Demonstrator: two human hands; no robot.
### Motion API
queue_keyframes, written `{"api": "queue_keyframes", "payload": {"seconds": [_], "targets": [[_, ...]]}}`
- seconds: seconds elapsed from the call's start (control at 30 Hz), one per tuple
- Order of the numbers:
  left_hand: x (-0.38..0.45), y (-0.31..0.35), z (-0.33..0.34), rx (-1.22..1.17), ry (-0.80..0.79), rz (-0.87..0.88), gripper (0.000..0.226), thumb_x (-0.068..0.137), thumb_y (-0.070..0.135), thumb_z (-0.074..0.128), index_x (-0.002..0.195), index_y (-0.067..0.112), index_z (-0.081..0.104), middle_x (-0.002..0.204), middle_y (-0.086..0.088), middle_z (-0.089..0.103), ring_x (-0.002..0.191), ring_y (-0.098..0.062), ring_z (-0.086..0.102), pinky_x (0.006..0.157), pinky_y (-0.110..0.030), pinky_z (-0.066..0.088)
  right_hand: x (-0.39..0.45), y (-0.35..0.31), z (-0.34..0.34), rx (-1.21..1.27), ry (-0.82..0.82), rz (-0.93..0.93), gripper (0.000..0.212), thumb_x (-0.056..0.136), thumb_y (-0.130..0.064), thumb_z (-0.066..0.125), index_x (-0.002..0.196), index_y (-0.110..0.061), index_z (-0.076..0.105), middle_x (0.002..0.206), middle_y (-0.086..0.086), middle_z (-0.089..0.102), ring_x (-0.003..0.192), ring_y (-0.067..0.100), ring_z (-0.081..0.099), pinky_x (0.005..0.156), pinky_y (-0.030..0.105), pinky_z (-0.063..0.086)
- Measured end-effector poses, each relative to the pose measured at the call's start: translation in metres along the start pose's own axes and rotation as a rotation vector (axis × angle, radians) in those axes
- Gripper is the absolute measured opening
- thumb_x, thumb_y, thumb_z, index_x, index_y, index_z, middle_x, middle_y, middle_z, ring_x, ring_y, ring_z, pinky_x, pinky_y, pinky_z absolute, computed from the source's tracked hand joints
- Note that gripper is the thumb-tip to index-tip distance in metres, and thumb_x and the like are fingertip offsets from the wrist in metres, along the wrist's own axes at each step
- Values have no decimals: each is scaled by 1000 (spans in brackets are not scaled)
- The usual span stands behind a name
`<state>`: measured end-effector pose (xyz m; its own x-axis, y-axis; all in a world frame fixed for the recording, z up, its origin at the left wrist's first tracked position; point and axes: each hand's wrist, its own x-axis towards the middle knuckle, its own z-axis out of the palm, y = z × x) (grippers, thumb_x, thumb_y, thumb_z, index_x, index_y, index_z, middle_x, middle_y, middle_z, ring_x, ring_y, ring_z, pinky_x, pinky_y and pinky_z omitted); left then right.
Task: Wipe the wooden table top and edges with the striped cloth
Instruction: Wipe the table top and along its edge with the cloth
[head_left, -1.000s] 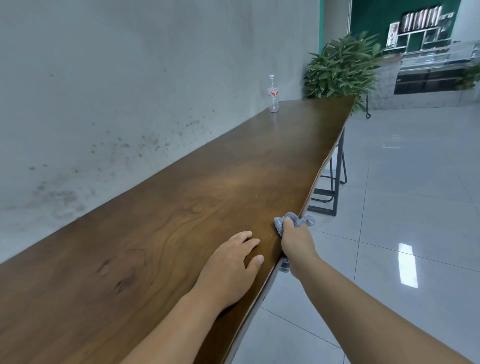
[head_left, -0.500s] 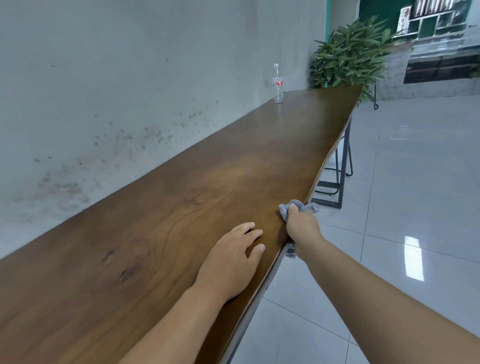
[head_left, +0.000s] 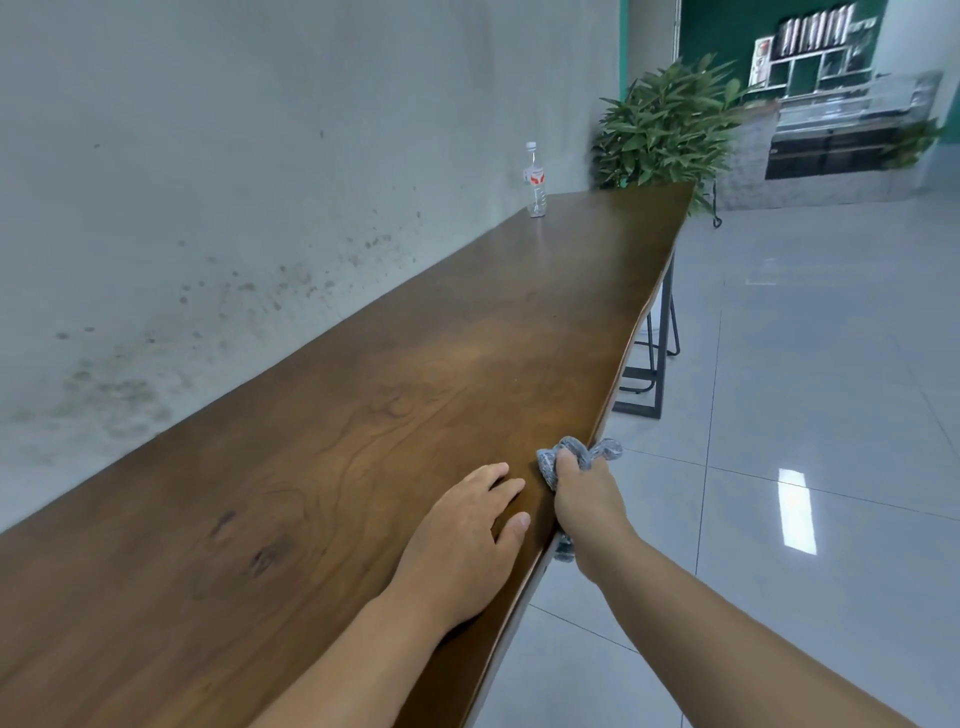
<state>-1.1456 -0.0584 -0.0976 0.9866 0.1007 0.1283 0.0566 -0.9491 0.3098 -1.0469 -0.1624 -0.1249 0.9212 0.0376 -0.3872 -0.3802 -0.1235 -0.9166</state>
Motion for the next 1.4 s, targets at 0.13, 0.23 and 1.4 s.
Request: {"api": "queue_keyframes", "payload": {"seconds": [0.13,0.23,1.4], "targets": [[1,0,2,-6,23,5,46,100,45,32,146,35,34,155,20,22,142,1,17,117,-24,20,12,-7,0,3,23,-7,56,102,-45,32,149,-16,29,137,11,50,118,29,51,100,46,44],[2,0,2,-18,37,9,45,101,44,32,145,34,37,154,19,25,141,1,18,113,-21,17,22,-20,-4,20,38,-9,58,102,-42,34,151,-13,29,137,12,49,107,25,48,90,38,41],[-53,-16,-10,-49,1,110,45,101,40,33,146,32,36,155,16,25,142,-2,19,117,-26,22,-42,16,14,55,81,-9,48,101,-44,34,139,-16,42,120,8,55,107,25,54,96,43,47]]}}
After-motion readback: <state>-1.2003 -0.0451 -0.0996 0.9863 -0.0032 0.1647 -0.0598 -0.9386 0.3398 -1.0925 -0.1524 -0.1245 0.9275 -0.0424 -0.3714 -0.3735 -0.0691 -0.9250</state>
